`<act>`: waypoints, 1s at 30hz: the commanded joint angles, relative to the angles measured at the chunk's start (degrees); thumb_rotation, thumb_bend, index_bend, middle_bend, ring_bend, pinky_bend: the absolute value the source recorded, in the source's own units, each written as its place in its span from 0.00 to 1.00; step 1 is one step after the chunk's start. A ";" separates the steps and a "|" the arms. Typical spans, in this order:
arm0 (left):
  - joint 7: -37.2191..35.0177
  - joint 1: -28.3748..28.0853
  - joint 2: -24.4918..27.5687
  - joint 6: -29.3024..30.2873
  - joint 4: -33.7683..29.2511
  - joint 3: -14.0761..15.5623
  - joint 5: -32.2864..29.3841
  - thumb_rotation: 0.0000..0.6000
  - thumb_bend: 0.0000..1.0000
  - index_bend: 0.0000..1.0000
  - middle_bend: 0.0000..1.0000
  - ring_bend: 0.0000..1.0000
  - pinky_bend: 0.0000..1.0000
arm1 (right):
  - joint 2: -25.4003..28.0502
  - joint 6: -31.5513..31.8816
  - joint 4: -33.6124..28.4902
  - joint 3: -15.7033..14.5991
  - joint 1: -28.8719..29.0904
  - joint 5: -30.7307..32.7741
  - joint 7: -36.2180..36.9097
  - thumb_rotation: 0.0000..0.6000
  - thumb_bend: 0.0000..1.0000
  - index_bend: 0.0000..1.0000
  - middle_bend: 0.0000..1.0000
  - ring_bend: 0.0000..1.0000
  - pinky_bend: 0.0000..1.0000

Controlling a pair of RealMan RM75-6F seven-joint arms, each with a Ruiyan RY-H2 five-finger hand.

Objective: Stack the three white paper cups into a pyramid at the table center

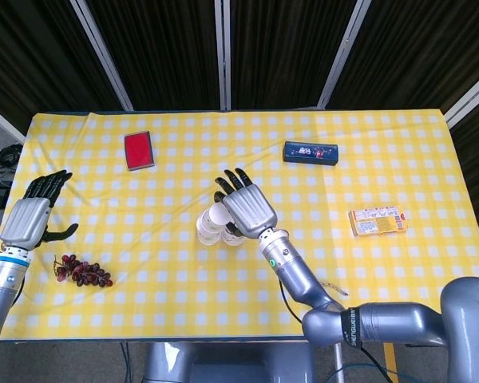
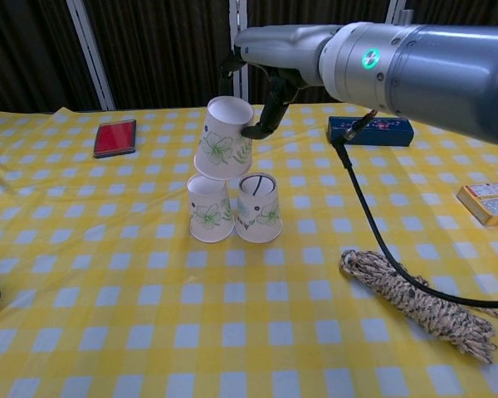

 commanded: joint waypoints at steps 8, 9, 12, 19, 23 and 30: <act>-0.92 0.12 0.48 -0.53 -0.09 -0.13 0.38 1.00 0.27 0.00 0.00 0.00 0.00 | -1.07 1.11 1.54 -1.17 0.95 0.98 -0.18 1.00 0.26 0.47 0.14 0.00 0.00; -0.98 0.14 0.51 -0.57 -0.07 -0.18 0.33 1.00 0.27 0.00 0.00 0.00 0.00 | -1.02 1.13 1.53 -1.27 0.90 1.15 -0.06 1.00 0.26 0.47 0.14 0.00 0.00; -1.03 0.17 0.56 -0.59 -0.02 -0.28 0.26 1.00 0.27 0.00 0.00 0.00 0.00 | -0.82 1.12 1.49 -1.57 0.84 1.64 -0.05 1.00 0.26 0.47 0.14 0.00 0.00; -1.02 0.29 0.69 -0.64 -0.14 -0.51 0.00 1.00 0.27 0.00 0.00 0.00 0.00 | -0.73 1.09 1.36 -2.47 0.50 1.65 0.90 1.00 0.26 0.47 0.14 0.00 0.00; -1.00 0.30 0.70 -0.87 -0.12 -0.57 -0.18 1.00 0.27 0.00 0.00 0.00 0.00 | -0.76 1.12 1.60 -2.86 0.53 1.42 1.02 1.00 0.26 0.46 0.14 0.00 0.00; -1.44 0.31 0.77 -1.25 0.14 -0.83 -0.51 1.00 0.27 0.00 0.00 0.00 0.00 | -0.75 0.82 1.24 -3.38 0.65 2.05 1.14 1.00 0.21 0.35 0.08 0.00 0.00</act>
